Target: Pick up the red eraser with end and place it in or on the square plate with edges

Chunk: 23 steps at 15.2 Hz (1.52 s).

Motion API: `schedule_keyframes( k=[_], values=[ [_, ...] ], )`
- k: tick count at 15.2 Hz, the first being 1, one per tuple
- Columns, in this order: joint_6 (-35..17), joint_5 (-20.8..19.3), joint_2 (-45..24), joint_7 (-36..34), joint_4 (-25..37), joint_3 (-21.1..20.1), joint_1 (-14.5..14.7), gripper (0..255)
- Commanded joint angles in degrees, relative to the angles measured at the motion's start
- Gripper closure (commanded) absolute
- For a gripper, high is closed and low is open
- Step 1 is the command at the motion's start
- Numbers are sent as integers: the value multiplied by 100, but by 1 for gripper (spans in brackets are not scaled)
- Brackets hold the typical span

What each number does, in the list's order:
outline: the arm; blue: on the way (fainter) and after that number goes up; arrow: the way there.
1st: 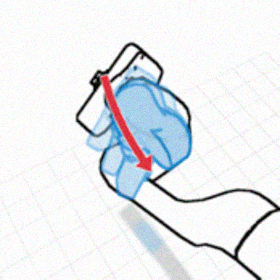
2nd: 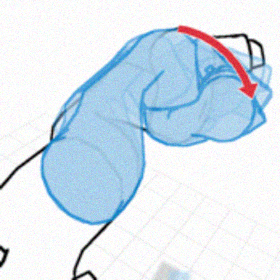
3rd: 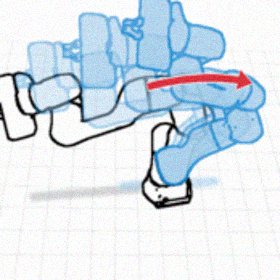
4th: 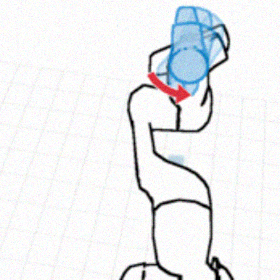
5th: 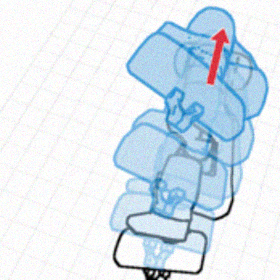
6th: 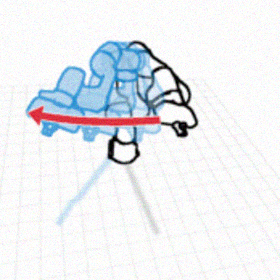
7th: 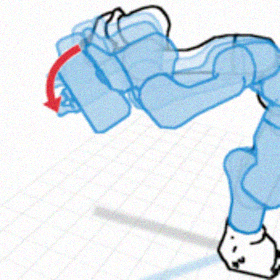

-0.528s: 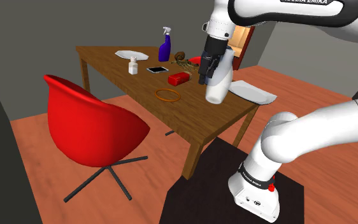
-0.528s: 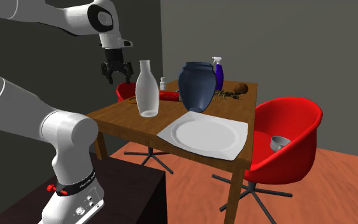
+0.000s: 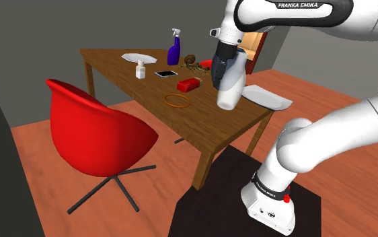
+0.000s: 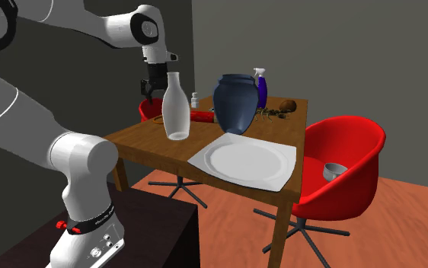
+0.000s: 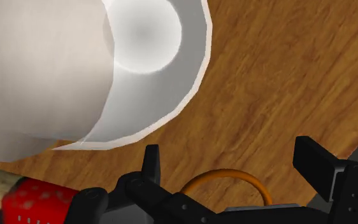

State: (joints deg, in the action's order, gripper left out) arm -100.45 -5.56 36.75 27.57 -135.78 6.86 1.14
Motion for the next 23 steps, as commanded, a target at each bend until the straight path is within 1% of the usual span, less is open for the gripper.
schedule_keyframes(
  k=[1,5,9,14,18,23],
  values=[
    [-121,-145,-272,814,169,331,85,0],
    [-419,-263,-1022,2308,655,933,307,0],
    [-649,-146,-1915,3818,1318,1443,546,0],
    [-773,316,-3173,5718,2358,1872,742,0],
    [-702,802,-4203,7127,3318,1961,709,0],
    [-1072,837,-4268,7151,3006,1939,688,0]
  ],
)
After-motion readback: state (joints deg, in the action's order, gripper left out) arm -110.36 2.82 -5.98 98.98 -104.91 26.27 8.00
